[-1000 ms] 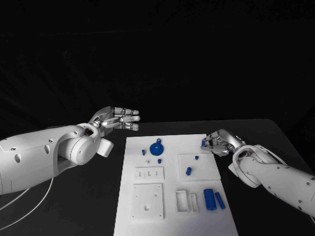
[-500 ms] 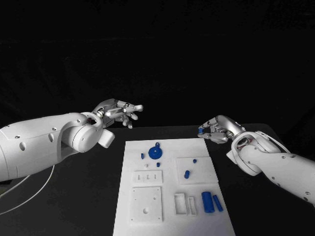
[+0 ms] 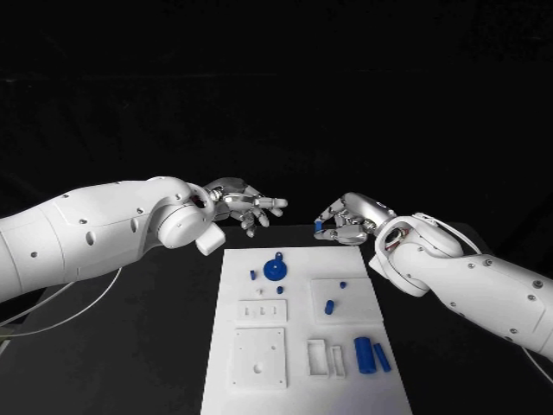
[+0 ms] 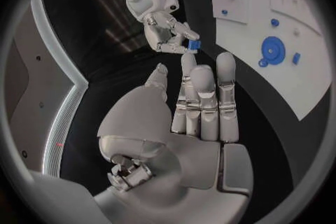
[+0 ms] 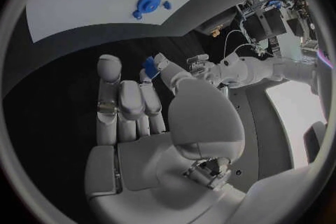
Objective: Assemble the parts on the task board
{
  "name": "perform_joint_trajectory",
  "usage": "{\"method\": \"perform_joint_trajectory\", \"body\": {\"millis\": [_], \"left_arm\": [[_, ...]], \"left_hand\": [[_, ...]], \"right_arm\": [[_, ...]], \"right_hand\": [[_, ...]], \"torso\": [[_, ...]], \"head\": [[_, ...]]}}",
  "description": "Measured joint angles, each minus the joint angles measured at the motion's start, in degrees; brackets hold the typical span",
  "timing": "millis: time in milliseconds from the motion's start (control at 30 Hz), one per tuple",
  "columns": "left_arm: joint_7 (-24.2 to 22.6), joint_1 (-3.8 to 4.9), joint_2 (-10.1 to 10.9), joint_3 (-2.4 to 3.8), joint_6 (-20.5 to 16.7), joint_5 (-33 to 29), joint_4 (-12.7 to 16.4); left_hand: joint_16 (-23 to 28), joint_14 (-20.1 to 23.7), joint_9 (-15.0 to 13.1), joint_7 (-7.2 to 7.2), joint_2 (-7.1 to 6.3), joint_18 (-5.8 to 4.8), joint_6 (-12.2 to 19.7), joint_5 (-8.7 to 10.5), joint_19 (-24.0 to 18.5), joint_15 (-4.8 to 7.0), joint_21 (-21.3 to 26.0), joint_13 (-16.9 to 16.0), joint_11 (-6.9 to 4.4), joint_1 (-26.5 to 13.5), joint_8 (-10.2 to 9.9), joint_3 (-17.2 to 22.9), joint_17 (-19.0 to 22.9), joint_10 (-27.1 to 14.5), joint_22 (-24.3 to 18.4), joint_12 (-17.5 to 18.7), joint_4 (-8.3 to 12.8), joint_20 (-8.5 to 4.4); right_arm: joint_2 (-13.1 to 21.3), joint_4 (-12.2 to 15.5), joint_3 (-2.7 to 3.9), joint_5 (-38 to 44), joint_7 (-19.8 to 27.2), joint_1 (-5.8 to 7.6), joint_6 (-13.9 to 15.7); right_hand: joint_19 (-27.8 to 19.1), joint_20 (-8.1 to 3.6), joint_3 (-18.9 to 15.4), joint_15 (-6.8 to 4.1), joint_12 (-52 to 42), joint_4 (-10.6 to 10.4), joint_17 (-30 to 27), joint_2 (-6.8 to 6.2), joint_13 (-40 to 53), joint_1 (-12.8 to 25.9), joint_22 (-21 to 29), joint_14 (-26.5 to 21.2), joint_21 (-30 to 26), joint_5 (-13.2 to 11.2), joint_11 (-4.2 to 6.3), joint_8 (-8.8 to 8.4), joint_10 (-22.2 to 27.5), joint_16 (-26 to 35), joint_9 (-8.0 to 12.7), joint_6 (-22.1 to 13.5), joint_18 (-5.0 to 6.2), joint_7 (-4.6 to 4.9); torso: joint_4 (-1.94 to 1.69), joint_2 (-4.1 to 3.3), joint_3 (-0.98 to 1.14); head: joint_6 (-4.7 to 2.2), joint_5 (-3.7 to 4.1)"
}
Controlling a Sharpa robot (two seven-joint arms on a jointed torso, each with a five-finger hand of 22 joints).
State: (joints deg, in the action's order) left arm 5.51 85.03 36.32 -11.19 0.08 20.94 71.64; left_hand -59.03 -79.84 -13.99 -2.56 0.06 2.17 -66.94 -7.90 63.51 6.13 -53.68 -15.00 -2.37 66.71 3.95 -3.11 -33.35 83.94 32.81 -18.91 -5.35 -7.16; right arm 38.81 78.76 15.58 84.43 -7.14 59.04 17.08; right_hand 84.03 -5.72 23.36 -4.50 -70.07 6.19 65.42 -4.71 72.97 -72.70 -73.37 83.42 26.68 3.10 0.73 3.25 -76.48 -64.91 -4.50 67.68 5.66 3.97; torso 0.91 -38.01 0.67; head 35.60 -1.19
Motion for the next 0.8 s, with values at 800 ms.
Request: {"method": "perform_joint_trajectory", "body": {"millis": [800], "left_arm": [[10.7,-0.53,-5.9,-1.69,0.8,9.2,-2.8]], "left_hand": [[-0.9,0.0,0.2,-0.68,-1.32,0.01,1.6,-0.04,0.0,0.01,1.1,-0.6,0.00,-0.7,0.0,1.0,0.5,0.0,4.0,1.7,-0.7,0.00]], "right_arm": [[-5.0,0.0,-1.67,5.0,-4.7,0.74,-3.5]], "right_hand": [[0.0,0.01,0.3,0.01,0.0,-0.3,0.0,-0.31,-0.1,0.3,-0.1,0.0,0.0,1.3,-0.01,0.24,0.0,0.0,-0.2,0.0,0.00,0.02]], "torso": [[-0.17,0.26,-0.09]], "head": [[0.46,-0.24]]}}
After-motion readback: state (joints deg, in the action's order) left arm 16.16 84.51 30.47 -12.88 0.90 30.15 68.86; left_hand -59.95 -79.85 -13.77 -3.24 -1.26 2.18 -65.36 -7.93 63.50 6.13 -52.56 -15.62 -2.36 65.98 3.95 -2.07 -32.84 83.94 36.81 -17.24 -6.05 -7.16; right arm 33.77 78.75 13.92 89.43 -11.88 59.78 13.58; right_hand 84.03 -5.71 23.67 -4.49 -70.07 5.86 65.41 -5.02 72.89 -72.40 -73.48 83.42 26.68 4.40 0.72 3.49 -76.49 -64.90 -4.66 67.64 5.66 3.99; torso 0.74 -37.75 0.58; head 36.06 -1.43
